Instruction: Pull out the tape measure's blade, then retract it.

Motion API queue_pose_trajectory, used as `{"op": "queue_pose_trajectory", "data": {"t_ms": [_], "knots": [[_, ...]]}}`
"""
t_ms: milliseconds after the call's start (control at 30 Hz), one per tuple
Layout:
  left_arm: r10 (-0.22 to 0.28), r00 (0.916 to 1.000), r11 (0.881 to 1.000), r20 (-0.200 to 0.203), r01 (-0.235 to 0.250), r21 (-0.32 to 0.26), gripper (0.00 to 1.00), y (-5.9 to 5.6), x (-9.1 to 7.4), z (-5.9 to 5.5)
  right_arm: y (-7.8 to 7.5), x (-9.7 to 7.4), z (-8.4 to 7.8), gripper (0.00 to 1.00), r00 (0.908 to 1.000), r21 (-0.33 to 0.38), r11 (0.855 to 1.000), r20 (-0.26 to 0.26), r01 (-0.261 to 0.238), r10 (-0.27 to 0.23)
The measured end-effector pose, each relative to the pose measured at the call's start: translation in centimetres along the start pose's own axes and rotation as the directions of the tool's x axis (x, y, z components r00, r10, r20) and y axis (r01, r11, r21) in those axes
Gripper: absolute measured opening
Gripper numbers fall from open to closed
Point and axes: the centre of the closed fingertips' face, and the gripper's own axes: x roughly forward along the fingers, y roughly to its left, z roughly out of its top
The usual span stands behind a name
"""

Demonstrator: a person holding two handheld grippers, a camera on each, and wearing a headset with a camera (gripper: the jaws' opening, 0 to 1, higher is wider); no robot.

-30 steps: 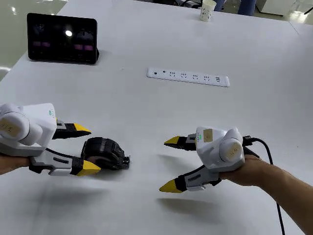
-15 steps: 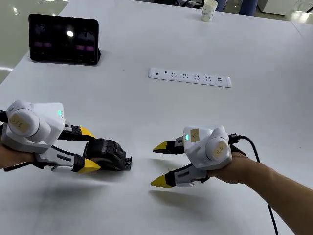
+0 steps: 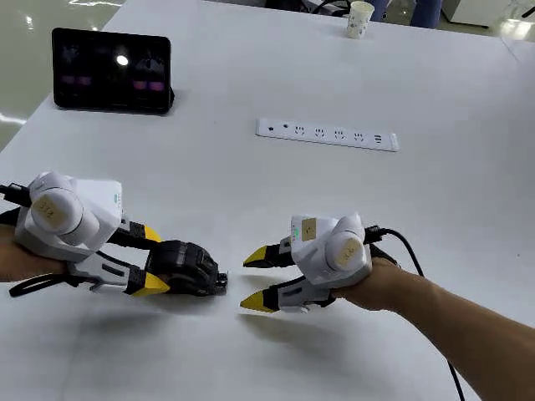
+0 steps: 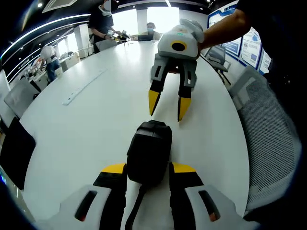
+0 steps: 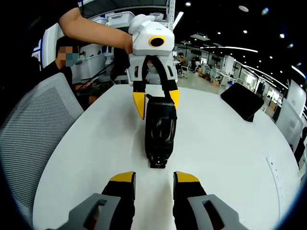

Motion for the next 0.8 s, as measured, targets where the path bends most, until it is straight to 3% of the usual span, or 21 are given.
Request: {"op": "queue_pose_trajectory", "data": {"t_ms": [400, 800], "knots": [[-0.003, 1.0, 1.0, 0.006, 0.003, 0.014, 0.25, 0.2, 0.0, -0.1, -0.5, 1.8, 0.9, 0.21, 0.9999, 0.025, 1.0, 0.012, -0.003, 0.003], [-0.012, 0.9998, 1.0, 0.018, 0.012, 0.009, 0.24, 0.3, 0.0, -0.2, -0.9, 3.4, 0.3, 0.15, 0.9997, 0.003, 1.0, -0.022, -0.007, 0.007]]}}
